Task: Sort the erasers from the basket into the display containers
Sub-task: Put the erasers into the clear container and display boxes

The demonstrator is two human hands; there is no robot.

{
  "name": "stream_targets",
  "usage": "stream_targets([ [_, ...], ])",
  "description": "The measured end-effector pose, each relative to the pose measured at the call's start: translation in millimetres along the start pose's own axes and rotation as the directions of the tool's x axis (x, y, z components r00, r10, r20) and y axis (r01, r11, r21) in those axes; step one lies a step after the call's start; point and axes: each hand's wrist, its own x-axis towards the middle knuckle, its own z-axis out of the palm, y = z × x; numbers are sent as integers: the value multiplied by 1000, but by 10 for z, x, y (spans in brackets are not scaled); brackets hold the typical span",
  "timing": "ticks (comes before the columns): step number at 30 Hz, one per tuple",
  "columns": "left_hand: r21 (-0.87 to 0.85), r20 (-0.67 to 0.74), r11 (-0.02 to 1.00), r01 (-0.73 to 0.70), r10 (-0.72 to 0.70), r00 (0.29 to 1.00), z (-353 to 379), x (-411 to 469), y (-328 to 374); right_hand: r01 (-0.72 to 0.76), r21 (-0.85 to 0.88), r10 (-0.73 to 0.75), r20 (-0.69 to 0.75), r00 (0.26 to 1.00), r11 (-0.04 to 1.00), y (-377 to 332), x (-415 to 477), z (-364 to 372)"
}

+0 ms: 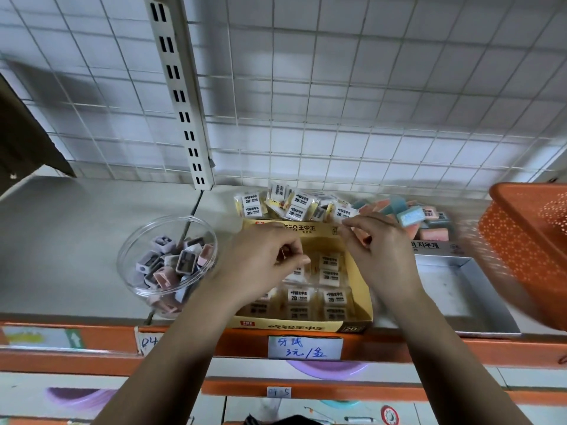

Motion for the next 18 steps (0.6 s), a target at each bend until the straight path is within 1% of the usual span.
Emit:
stream_targets([
  [2, -66, -132, 998, 0, -9, 991, -47, -12, -29, 59, 0, -59, 28, 998, 998, -52, 176, 2],
  [3, -97, -183, 995, -5, -13, 983, -69, -14, -48, 88, -8, -87, 70, 994, 996, -73, 280, 30],
  [6, -117, -255, 993, -5, -25, 967, -127, -33, -104, 132, -80, -110, 235, 966, 988, -143, 584, 204],
  [8, -111, -267, 994, 2, -32, 963, -178, -48, -119, 142, -140, -86, 345, 935, 980, -186, 746, 336],
  [10, -107, -282, 994, 13, -43, 959, -270, -57, -122, 138, -213, -32, 437, 899, 967, -216, 854, 437],
  [12, -75, -288, 997, 29, -50, 956, -397, -51, -131, 124, -238, -2, 455, 891, 963, -232, 890, 499],
  [15, 9, -262, 997, 78, -73, 962, -624, 47, -180, 79, -147, -10, 420, 907, 986, -257, 868, 530],
  [18, 71, -198, 993, 90, -75, 977, -784, 301, -287, 5, -75, 29, 454, 890, 997, -309, 815, 496],
])
